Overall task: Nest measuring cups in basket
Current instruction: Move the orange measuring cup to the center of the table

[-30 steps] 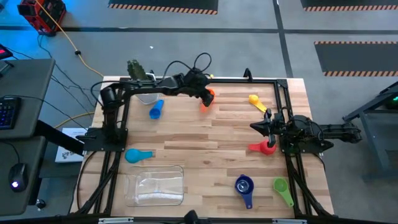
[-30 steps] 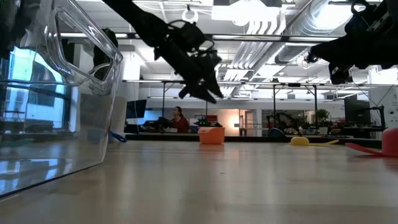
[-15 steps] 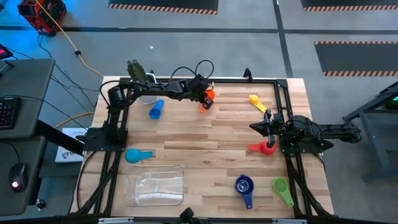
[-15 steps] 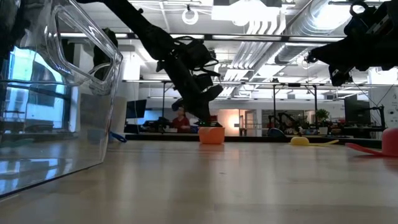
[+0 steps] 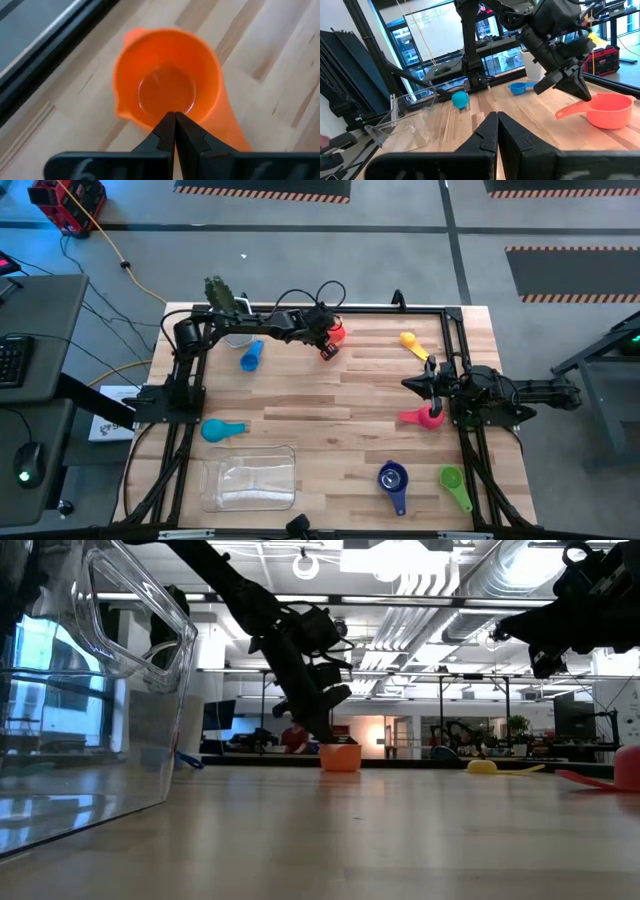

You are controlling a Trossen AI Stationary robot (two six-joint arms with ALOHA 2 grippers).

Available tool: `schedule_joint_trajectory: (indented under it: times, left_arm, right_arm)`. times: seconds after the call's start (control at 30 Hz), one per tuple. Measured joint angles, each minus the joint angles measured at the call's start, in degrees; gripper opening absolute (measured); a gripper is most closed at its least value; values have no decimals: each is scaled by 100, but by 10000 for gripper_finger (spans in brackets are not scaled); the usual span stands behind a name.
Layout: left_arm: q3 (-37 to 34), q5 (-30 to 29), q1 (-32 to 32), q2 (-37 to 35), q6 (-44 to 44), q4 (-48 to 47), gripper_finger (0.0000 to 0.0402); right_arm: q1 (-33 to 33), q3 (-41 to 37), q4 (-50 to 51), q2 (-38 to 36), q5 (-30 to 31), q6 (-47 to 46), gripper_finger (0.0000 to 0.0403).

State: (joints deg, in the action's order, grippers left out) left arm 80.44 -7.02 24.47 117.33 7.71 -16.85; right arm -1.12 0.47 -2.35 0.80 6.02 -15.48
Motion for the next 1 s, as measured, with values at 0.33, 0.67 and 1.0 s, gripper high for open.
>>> schedule_joint_trajectory:
  times: [0.33,0.67,1.0]
  left_arm:
    - [-2,363,-108,-11,-202,-433,0]
    - [0,681,-233,-19,-490,-1692,0]
    - [-4,974,-517,-327,-479,-2126,0]
  right_arm:
    - [1,-1,2,-2,0,-5,0]
    - [-1,-2,2,-2,0,-5,0]
    - [1,0,2,-2,0,-5,0]
